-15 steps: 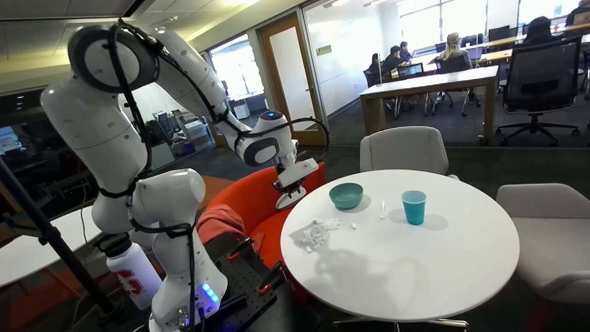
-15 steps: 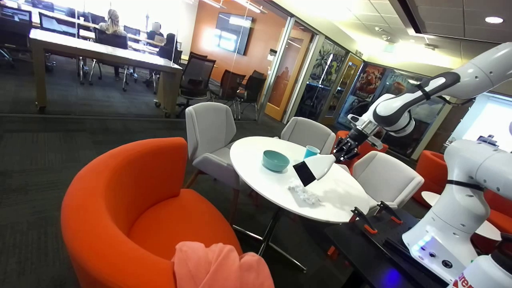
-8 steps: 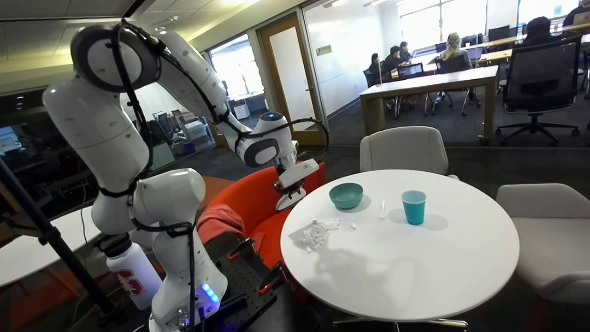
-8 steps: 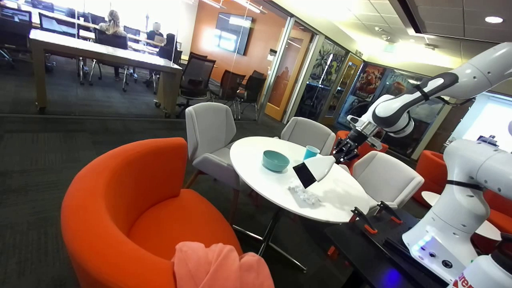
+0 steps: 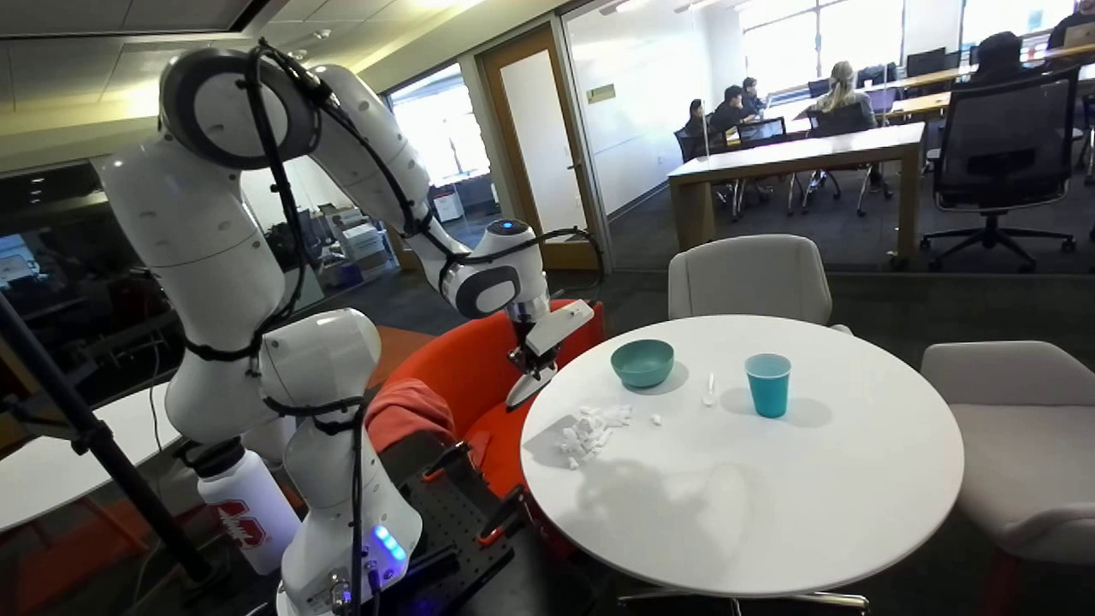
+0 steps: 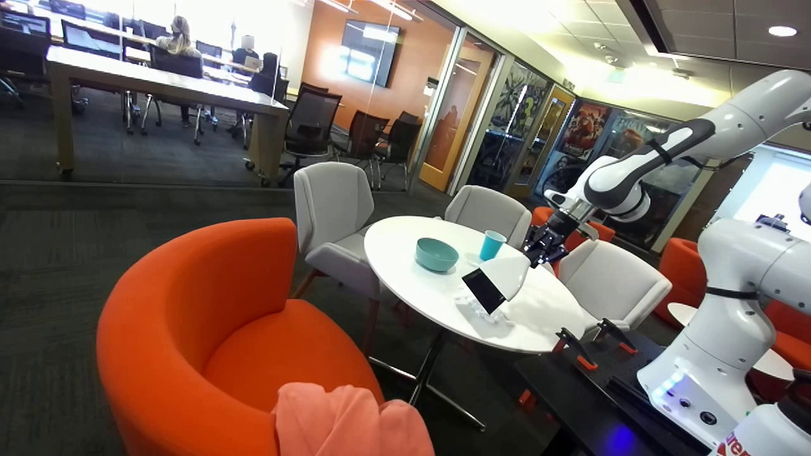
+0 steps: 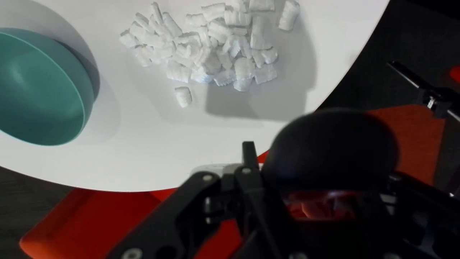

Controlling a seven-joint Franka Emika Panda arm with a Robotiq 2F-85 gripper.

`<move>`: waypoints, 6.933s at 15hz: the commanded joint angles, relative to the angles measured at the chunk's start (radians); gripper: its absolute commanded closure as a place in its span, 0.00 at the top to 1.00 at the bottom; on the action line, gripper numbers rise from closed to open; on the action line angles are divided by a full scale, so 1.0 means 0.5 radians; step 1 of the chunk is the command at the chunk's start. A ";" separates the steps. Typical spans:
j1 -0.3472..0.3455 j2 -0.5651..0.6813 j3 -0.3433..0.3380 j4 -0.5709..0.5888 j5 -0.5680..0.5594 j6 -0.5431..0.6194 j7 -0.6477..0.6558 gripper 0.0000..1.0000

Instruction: Use the brush to sweep the white objects to the right side of the table

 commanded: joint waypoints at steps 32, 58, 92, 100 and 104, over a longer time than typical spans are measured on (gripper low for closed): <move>1.754 -0.501 -2.034 0.518 -1.340 0.191 0.788 0.14; 0.793 -0.282 -1.778 0.466 -1.061 0.048 0.216 0.14; 1.879 -0.568 -2.274 0.855 -1.549 0.197 1.532 0.14; 1.601 -0.538 -2.172 0.814 -1.887 -0.165 1.705 0.14; 1.246 -0.539 -2.012 0.788 -2.311 -0.309 1.925 0.14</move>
